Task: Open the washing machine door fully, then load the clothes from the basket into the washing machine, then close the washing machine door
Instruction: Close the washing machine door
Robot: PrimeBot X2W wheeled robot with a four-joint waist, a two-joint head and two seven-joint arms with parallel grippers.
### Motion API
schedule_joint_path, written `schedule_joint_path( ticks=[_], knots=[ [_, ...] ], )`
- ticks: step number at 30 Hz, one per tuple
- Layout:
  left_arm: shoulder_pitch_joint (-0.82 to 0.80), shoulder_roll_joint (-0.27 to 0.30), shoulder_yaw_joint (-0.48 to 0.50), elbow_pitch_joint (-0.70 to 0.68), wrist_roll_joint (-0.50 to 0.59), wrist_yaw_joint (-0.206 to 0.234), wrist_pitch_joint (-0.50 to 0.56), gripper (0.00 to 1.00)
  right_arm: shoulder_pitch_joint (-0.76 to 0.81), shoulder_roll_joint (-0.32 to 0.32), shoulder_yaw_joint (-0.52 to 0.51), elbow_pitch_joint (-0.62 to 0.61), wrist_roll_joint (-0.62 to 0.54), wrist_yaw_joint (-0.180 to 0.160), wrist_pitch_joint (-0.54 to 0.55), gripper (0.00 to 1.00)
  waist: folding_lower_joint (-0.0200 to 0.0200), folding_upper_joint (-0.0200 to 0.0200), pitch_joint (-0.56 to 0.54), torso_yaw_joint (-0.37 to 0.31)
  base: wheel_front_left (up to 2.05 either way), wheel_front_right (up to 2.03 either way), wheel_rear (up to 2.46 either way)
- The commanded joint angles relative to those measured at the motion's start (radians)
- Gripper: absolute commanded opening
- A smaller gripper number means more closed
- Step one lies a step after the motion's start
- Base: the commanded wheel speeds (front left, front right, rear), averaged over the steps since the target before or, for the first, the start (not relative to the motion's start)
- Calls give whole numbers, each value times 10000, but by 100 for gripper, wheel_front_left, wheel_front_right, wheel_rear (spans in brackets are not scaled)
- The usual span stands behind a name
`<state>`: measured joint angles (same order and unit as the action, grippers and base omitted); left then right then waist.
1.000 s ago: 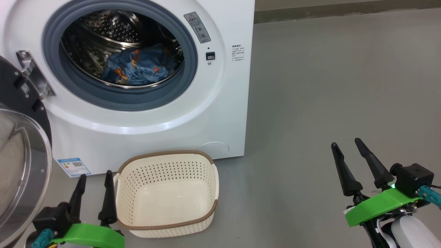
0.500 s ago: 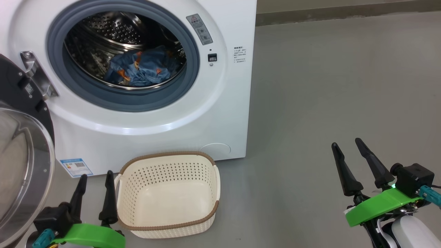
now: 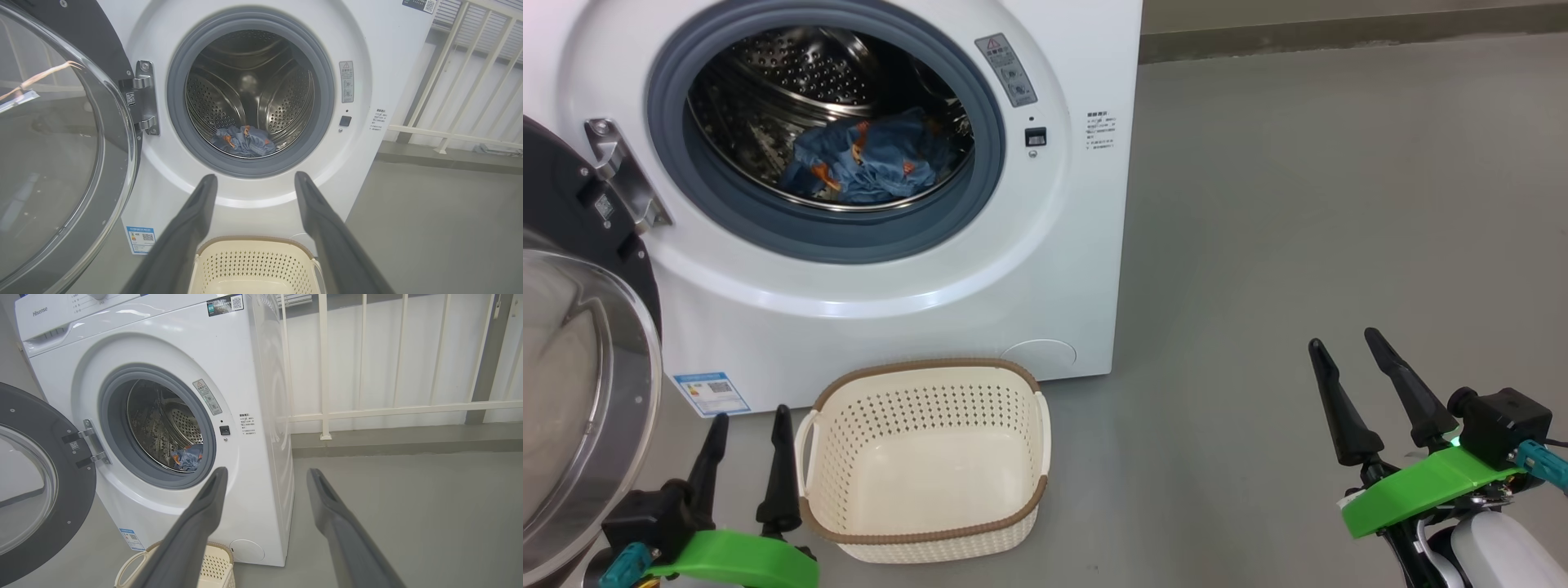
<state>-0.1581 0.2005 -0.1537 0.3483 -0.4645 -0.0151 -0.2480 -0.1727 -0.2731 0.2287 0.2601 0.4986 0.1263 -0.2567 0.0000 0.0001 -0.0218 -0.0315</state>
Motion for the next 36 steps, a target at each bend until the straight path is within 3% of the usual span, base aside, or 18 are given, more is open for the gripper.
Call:
schedule_joint_path(
  ticks=[1,19,36],
  knots=[
    [-206,256,340,-187,-62,96,-132,100,-51,-154,167,-216,-26,44,-51,100,0,-1,5,1,0,0,0],
    [-220,237,393,-221,5,221,-136,100,-93,-16,198,-182,-11,44,-51,100,0,-1,41,139,0,0,0],
    [-27,228,470,-425,455,581,-137,100,58,35,155,-200,1,44,-51,100,0,-1,-15,1669,0,0,0]
  ],
)
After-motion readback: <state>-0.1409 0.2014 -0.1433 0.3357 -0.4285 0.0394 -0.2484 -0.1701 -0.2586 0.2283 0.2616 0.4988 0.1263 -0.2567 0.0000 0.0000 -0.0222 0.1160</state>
